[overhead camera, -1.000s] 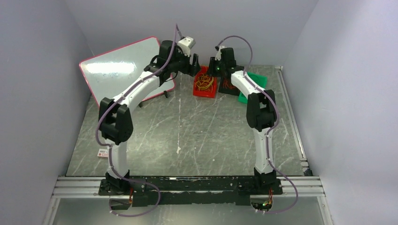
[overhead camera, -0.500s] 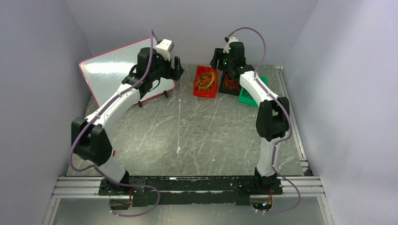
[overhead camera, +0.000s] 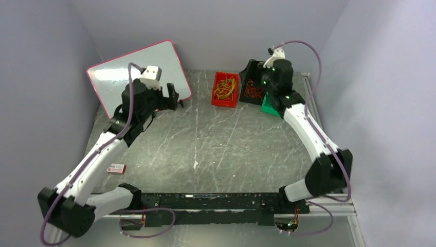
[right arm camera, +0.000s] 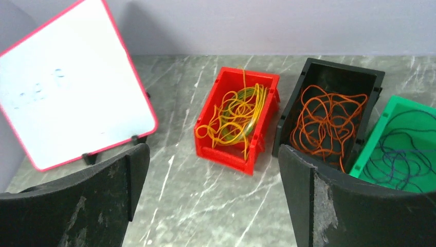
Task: Untangle the cables
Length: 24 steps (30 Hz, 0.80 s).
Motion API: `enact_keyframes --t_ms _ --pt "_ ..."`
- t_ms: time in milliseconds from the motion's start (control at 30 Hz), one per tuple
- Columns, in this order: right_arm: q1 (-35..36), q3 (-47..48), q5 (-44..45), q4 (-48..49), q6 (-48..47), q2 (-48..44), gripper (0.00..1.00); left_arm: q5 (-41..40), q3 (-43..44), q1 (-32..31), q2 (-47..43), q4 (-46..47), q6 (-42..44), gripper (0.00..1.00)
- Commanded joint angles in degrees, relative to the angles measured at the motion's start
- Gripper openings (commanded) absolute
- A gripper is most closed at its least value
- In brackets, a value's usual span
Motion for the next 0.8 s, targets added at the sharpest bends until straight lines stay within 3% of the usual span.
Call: enact_keyframes --t_ms 0,367,567,767 --pt "-0.2 -6.84 -0.93 -1.36 1.15 -10.86 1.0 -6.21 -5.66 0.2 -8.59 -5.25 -3.08 1.0" --pt "-0.02 -26.93 -2.92 -4.8 -5.18 -39.33 1.0 -13.83 -13.56 0.24 -24.59 -18.5 -9.42 1.0" --pt "-0.06 -31.54 -2.66 -10.34 -3.99 -45.64 1.0 -16.84 -16.81 0.19 -33.59 -22.43 -13.09 0.98" --pt "-0.06 -37.61 -0.67 -7.71 -1.47 -51.43 1.0 -16.98 -19.18 0.21 -40.44 -20.41 -13.35 0.98"
